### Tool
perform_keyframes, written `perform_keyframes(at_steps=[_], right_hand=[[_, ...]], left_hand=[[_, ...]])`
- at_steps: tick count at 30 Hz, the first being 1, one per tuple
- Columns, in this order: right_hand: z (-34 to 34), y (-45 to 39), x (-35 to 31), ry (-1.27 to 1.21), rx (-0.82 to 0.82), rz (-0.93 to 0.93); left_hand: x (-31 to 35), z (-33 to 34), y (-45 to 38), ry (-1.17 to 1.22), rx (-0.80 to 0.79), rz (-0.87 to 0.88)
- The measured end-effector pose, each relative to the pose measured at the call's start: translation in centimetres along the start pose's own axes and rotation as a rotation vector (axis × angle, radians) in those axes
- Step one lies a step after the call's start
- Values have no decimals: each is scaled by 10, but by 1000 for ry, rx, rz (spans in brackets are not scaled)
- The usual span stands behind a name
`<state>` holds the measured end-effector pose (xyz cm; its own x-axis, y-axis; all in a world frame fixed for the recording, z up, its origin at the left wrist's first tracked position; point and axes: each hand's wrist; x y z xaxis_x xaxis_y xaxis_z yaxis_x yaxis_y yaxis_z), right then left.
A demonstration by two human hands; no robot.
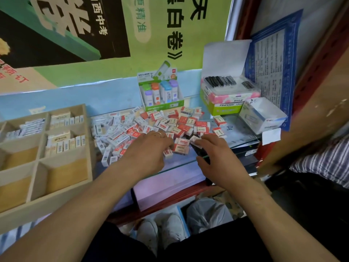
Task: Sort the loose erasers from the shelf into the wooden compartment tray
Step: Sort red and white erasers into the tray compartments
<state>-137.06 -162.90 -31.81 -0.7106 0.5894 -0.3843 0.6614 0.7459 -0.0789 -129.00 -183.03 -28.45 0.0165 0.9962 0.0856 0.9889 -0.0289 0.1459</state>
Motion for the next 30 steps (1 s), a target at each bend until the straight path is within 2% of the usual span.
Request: perform_keyframes(at_steps=[7,12,15,17,22,25,30], right_hand=[[-6,-20,-2,133,49,-98],[-22,-43,13,12,74,183],[-21,-38,19,17,18,209],[-19,-31,23,44,-21,217],[-10,-20,42,20,42,202],[-11,-19,47,-74,81,213],[-9,-18,46,-30,85,215]], left_hand=[[-3,9,6,-32,62,-26],[5,8,4,95,90,-27],[18,6,-5,122,144,30],[26,5,-13,74,134,33],[36,4,-25,18,46,-23],[35,3,-26,62,16,-29],[32,2,-19,75,-8,2]])
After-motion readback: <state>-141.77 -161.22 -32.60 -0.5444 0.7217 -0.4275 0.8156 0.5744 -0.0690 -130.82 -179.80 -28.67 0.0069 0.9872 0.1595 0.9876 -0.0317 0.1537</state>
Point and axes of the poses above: each hand's wrist, its own y-axis away from the middle knuckle, its own z-axis out of the palm, x = y × z, and after that the axes turned 13 degrees about -x, right-handed
